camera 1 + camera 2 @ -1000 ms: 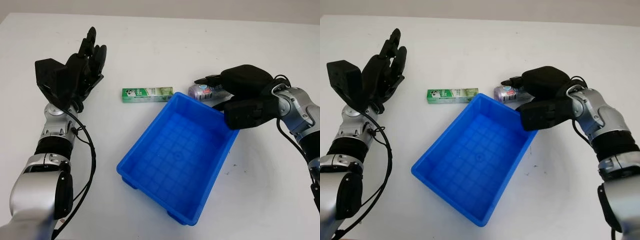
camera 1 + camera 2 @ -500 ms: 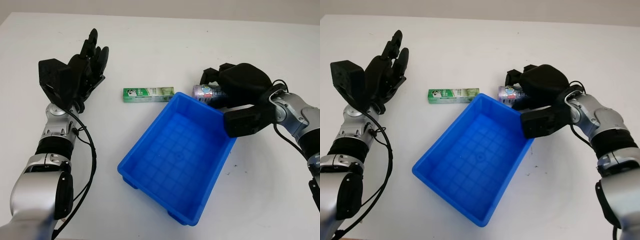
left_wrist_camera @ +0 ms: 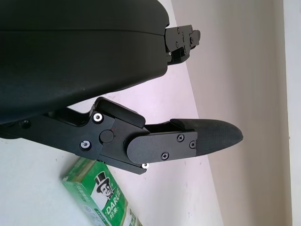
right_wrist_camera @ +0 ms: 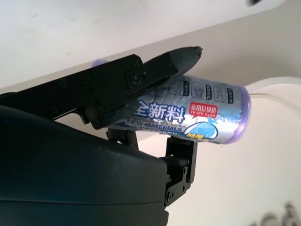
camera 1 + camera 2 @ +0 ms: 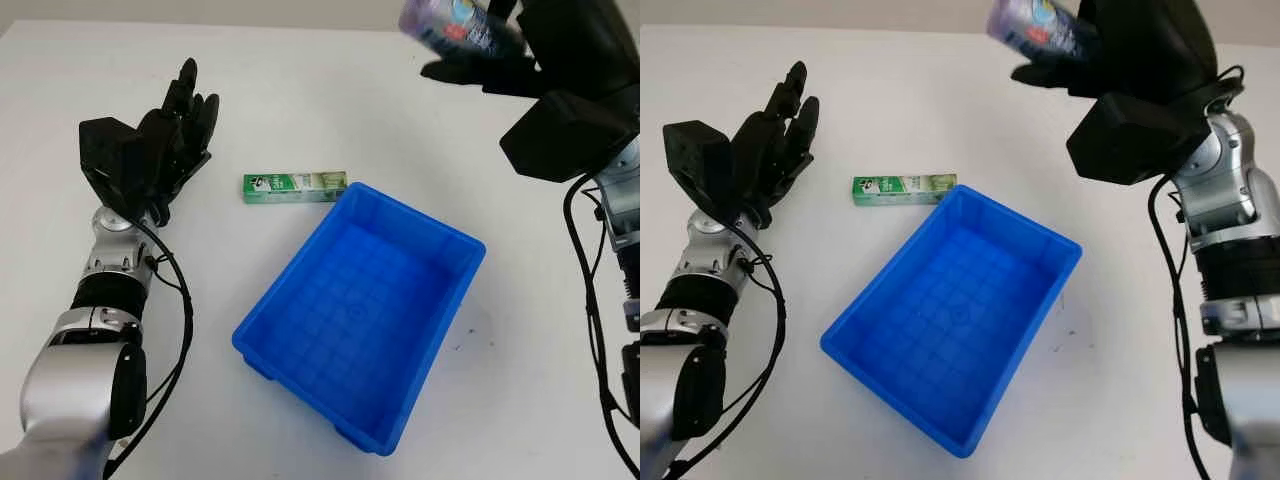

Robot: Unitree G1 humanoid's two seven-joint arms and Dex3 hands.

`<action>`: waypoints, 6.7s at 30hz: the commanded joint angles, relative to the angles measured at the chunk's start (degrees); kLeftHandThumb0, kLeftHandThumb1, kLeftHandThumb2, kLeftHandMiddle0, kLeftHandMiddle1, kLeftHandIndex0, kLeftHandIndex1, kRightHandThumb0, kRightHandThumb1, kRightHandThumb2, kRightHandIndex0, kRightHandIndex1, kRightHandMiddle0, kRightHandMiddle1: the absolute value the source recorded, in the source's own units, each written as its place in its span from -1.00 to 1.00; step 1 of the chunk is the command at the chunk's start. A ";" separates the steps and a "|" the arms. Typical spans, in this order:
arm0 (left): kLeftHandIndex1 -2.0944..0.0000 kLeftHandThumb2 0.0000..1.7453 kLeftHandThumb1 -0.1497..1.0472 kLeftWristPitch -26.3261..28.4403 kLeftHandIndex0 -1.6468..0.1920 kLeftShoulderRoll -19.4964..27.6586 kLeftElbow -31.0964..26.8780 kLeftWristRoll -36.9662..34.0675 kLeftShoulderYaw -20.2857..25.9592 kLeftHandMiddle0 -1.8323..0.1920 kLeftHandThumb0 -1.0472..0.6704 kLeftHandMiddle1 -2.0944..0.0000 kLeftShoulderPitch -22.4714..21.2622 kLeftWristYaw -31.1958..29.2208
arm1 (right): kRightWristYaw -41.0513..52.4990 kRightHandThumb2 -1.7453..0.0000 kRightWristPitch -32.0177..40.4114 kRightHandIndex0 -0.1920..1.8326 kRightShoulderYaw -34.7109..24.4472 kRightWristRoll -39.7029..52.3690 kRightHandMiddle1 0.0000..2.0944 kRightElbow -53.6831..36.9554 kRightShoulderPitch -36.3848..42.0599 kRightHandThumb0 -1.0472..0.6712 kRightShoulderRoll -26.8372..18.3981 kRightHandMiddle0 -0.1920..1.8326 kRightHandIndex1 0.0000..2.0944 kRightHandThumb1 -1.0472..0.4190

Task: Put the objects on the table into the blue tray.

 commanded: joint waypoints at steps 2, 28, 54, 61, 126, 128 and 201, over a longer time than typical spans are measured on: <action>0.95 -0.38 1.00 -0.12 0.96 0.18 -0.56 0.56 -0.50 0.96 -0.71 0.95 -0.23 0.35 | 7.68 0.84 6.69 0.12 -1.34 7.40 1.00 -12.30 5.10 -0.25 1.55 -0.18 1.00 -1.00; 0.95 -0.39 1.00 0.01 0.96 -0.45 -0.94 0.43 -0.51 0.96 -0.72 0.95 -0.45 0.48 | 48.58 0.94 28.44 -0.60 7.64 16.32 -0.76 -32.83 9.12 -0.30 -4.82 -0.56 -0.75 -0.94; 0.94 -0.44 1.00 -0.56 0.94 0.88 -0.73 0.98 -0.68 0.94 -0.69 0.94 -0.53 -0.38 | 11.67 0.26 30.01 -1.00 -14.13 19.72 -0.99 -4.93 13.72 -0.56 8.58 -1.00 -1.00 -1.00; 0.93 -0.82 1.00 -3.57 0.87 4.34 -1.50 3.93 -2.90 0.89 -0.59 0.94 -1.82 -3.83 | 8.56 0.26 34.81 -1.00 -14.35 19.90 -1.00 -5.58 16.25 -0.55 9.32 -1.00 -1.00 -1.00; -1.00 -0.58 1.00 8.30 0.70 9.22 -12.92 73.60 -49.55 -0.19 -0.33 -1.00 -3.29 41.42 | 9.72 0.27 35.68 -1.00 -14.55 22.64 -1.00 -7.61 18.44 -0.51 11.67 -1.00 -1.00 -1.00; -1.00 -0.58 1.00 6.41 0.70 9.42 -11.88 71.37 -48.69 -0.17 -0.32 -1.00 -4.29 40.28 | 9.51 0.26 35.83 -1.00 -14.58 22.60 -1.00 -7.82 18.48 -0.50 11.82 -1.00 -1.00 -1.00; 0.98 -0.70 1.00 21.16 0.83 9.97 -59.11 3.96 -23.88 0.78 -0.42 0.99 11.21 -33.18 | 8.87 0.29 33.88 -1.00 -13.87 22.06 -1.00 -7.53 19.23 -0.53 13.23 -1.00 -1.00 -1.00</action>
